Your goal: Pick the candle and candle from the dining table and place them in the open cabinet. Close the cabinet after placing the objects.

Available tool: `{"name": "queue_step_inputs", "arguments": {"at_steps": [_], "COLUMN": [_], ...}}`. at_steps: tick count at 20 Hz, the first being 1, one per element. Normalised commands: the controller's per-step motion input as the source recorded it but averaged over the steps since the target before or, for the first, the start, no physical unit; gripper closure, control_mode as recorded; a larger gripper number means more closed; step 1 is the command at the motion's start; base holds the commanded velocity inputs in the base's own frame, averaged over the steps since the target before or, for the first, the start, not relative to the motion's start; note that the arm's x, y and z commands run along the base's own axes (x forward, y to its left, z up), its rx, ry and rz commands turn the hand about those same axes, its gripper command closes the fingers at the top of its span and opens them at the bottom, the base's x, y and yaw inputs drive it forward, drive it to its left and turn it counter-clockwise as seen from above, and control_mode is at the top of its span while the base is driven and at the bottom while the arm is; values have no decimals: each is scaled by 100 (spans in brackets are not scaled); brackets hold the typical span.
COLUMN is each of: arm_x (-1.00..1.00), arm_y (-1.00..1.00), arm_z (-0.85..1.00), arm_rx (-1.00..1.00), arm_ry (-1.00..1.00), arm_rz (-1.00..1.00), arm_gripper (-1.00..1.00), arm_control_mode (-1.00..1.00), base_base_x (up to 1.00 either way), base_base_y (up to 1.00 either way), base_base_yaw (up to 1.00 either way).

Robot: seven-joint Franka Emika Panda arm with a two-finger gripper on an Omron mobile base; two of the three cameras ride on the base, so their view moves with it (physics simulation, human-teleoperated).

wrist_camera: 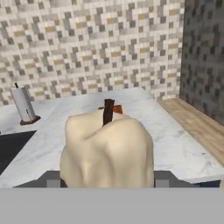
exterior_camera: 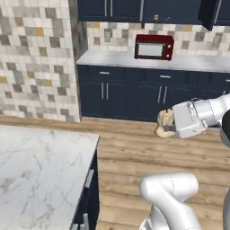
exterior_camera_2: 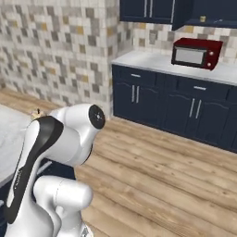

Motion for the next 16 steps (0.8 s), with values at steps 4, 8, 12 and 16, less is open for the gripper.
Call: {"name": "queue_step_inputs", "arguments": {"at_steps": [4, 8, 12, 16], "arm_x": [0, 0, 0, 0], "arm_y": [0, 0, 0, 0], "arm_z": [0, 0, 0, 0], "arm_rx": [0, 0, 0, 0], "arm_ry": [0, 0, 0, 0], "arm_rz": [0, 0, 0, 0], "arm_gripper": [100, 100, 100, 100], "arm_control_mode": [100, 100, 100, 100], "base_base_x": [64, 76, 75, 75], "base_base_y": [2, 0, 0, 0], "base_base_yaw": [-24, -17, -12, -12]}}
